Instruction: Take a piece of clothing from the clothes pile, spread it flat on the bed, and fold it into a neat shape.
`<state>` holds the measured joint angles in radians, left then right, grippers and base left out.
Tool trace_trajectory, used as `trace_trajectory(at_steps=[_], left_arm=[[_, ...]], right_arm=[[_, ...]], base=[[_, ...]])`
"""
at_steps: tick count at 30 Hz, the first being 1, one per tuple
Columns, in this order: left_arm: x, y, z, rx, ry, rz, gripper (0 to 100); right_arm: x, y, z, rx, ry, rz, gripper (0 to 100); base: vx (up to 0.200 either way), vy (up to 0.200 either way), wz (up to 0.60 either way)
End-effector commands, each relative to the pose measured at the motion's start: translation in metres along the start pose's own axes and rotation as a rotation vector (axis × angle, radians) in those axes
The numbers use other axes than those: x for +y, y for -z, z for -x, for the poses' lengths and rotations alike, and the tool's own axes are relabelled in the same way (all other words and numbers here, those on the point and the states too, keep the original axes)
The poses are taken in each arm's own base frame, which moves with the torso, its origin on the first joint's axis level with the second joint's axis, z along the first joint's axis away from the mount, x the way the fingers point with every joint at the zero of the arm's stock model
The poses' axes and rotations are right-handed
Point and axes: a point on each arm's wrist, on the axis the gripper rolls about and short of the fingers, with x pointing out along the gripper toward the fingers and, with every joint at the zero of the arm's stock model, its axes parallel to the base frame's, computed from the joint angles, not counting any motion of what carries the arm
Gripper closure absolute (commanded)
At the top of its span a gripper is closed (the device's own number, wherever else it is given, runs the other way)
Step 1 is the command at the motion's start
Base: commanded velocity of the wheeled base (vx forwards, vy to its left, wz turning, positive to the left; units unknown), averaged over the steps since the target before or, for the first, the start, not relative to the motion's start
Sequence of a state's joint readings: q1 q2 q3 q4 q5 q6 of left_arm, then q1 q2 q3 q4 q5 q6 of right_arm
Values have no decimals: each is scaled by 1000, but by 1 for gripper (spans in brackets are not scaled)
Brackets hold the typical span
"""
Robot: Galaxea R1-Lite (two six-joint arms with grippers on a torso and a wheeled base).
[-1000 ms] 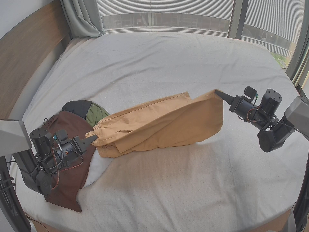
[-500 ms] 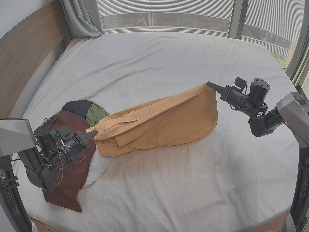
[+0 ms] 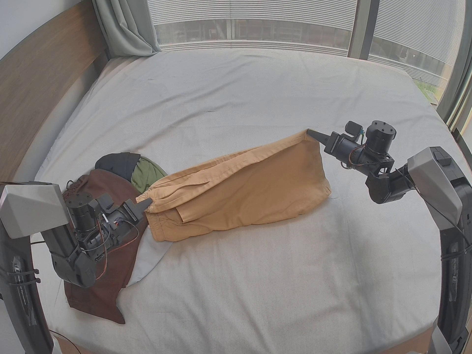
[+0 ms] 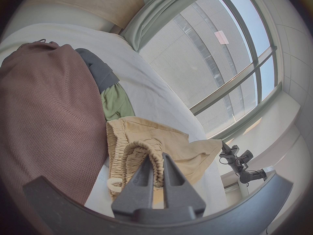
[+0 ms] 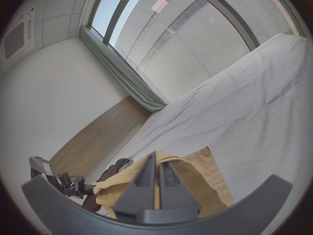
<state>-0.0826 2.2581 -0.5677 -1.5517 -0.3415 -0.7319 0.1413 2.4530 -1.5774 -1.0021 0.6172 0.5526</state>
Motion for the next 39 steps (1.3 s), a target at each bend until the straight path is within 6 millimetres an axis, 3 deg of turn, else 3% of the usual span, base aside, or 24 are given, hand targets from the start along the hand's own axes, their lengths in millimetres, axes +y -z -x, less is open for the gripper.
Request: trace_trajectory(at_steps=[1,14,15,27,39], left_arm=[[9,5,-9,0,-16,16,100],[12,1,-18,-38,-20,35,100],[12,2,-18,-40,-25,34,0],[10,-12,-23,-116,-28,21,0],[-3,-14,-15,-113,-11,16,0]], right_arm=[[-9,3,-13,-4,18,-5,100],[-30,18,-27,-8,57,-18,100],[-31,18,-27,-7,58,-18,0],[-16,25,-27,-7,56,-19,0],[17,60,6,73,118,-83,0]], base=[[0,0,0],[0,0,0],[0,0,0],[0,0,0],[0,0,0]])
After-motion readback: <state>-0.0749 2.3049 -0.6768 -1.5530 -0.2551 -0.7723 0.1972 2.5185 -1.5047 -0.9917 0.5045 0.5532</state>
